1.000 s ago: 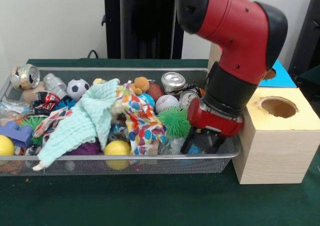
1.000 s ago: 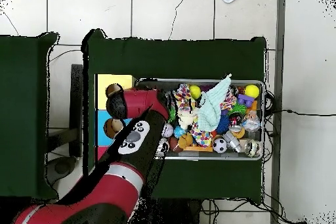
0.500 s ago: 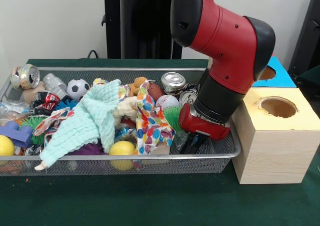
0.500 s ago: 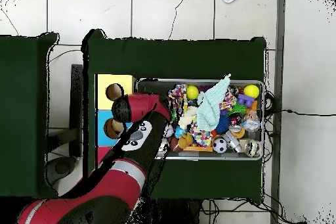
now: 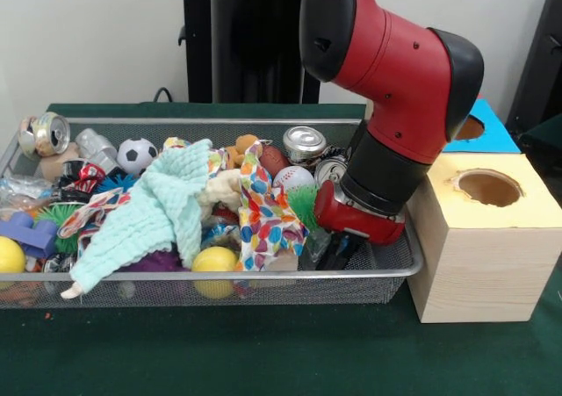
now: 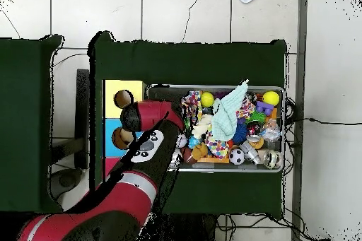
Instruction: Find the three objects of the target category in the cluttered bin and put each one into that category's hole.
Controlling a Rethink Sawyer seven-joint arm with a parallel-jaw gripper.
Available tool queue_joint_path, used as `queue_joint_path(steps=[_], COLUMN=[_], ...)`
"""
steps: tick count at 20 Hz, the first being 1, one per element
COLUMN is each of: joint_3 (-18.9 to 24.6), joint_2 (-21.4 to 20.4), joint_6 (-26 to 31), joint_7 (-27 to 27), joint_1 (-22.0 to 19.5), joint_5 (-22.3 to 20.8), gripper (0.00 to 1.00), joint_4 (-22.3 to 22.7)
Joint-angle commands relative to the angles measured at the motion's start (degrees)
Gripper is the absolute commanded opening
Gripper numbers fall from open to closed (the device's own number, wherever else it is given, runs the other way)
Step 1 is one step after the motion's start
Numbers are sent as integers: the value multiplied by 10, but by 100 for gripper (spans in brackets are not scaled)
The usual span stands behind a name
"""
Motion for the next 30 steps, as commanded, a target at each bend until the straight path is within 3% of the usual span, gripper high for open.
queue_joint_path(steps=[1,6,12,17,23,30], joint_3=[74,79,81,82,89,102], joint_2=[19,-54,-135,-150,-166,-123], joint_6=[66,113,249,305,324,320], joint_7=[18,5,-16,-15,-12,-8], joint_1=[-10,6,19,19,16,3], joint_5=[-43,-52,-49,-49,-54,-58], gripper=[0,0,0,0,0,0], joint_4=[67,111,119,108,119,70])
